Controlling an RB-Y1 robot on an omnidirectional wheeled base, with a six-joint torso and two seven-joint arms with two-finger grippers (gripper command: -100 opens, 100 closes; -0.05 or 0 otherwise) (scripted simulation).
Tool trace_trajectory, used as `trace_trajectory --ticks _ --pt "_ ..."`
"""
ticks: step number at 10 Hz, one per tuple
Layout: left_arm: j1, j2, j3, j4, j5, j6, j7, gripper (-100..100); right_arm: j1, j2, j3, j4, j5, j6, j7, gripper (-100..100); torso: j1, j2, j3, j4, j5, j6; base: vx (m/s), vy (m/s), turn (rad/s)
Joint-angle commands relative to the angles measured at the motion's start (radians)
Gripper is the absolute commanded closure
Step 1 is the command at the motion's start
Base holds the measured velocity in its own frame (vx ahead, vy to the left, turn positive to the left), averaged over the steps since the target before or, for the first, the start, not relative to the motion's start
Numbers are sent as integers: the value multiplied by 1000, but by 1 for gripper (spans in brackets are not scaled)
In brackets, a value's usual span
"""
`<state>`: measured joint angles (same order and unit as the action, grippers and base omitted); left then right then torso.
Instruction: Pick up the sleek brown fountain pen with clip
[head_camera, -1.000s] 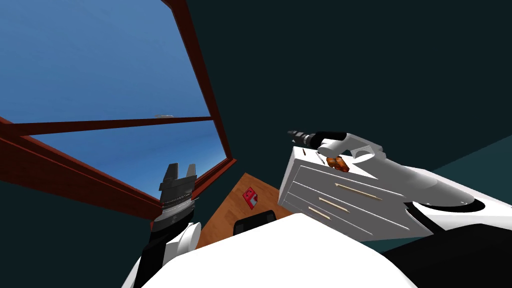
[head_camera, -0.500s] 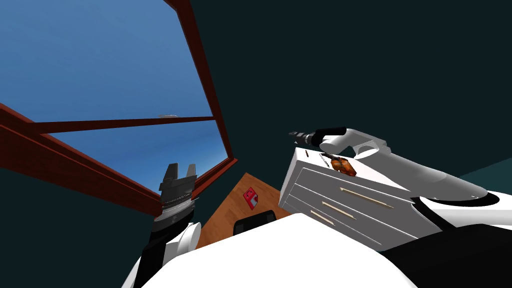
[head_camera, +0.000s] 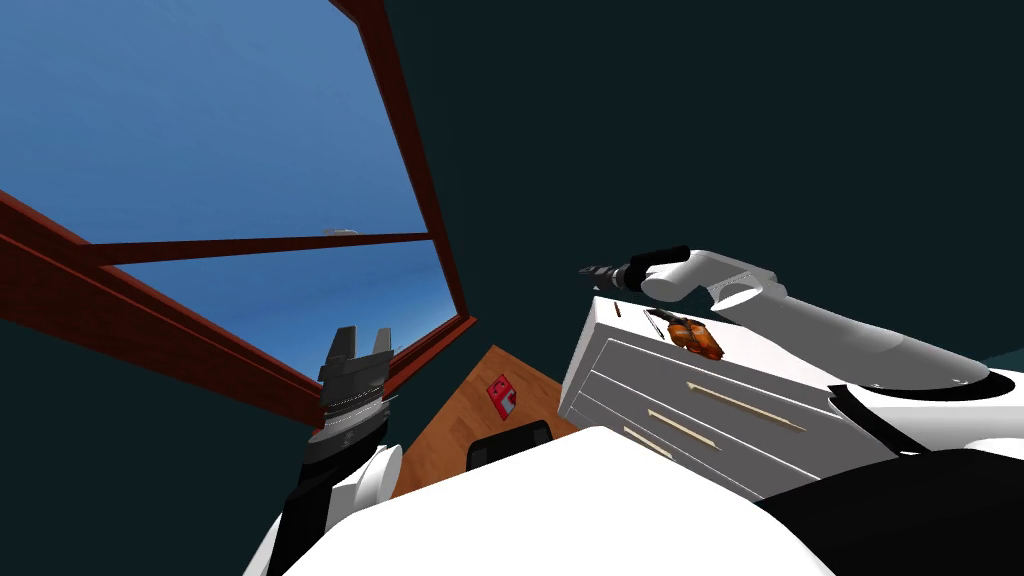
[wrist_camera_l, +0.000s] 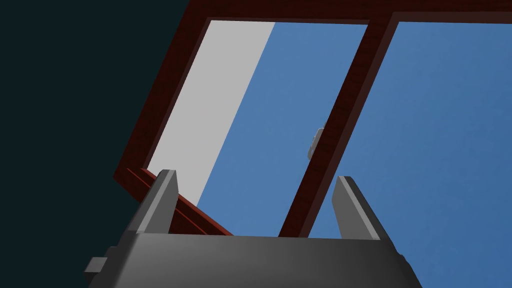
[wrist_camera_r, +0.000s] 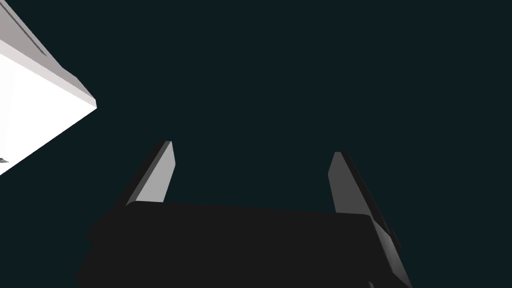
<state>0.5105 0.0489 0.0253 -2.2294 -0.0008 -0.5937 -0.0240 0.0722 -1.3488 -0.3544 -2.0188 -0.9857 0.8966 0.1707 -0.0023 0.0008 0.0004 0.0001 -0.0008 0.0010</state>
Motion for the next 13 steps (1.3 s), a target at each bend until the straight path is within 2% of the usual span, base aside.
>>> trace_trajectory --ticks 1,2,3,5,6,8,9,10,11,12,13 --pt "0 0 0 0 0 0 0 0 2 -12 -5 6 -23 50 14 -100 0 0 0 0 0 0 11 -46 57" --pt "0 0 0 0 0 0 0 0 2 -12 -5 6 -23 61 14 -100 -1 0 0 0 0 1 9 -25 -11" --pt "0 0 0 0 0 0 0 0 -4 -36 -6 23 -67 96 37 -100 0 0 0 0 0 1 12 -36 86" --pt "0 0 0 0 0 0 0 0 -4 -36 -6 23 -67 136 37 -100 -1 0 0 0 0 1 9 -33 26" --pt "0 0 0 0 0 0 0 0 -9 -57 -5 40 -110 170 61 -100 0 0 0 0 0 1 11 -38 83" --pt "0 0 0 0 0 0 0 0 -9 -57 -5 40 -110 209 61 -100 -1 0 0 0 0 1 8 -37 28" --pt "0 0 0 0 0 0 0 0 -13 -75 -3 56 -151 245 86 -100 0 0 0 0 0 1 7 -51 69" --pt "0 0 0 0 0 0 0 0 -13 -75 -3 56 -151 273 86 -100 -1 0 0 0 0 0 13 -51 63" --pt "0 0 0 0 0 0 0 0 -13 -75 -3 56 -151 280 86 -100 -1 0 0 0 -1 1 10 -23 4" --pt "0 0 0 0 0 0 0 0 -15 -91 0 72 -191 322 111 -100 0 0 0 0 0 1 13 -42 70" --pt "0 0 0 0 0 0 0 0 -15 -91 0 72 -191 347 111 -100 -1 0 0 0 0 0 10 -54 49"
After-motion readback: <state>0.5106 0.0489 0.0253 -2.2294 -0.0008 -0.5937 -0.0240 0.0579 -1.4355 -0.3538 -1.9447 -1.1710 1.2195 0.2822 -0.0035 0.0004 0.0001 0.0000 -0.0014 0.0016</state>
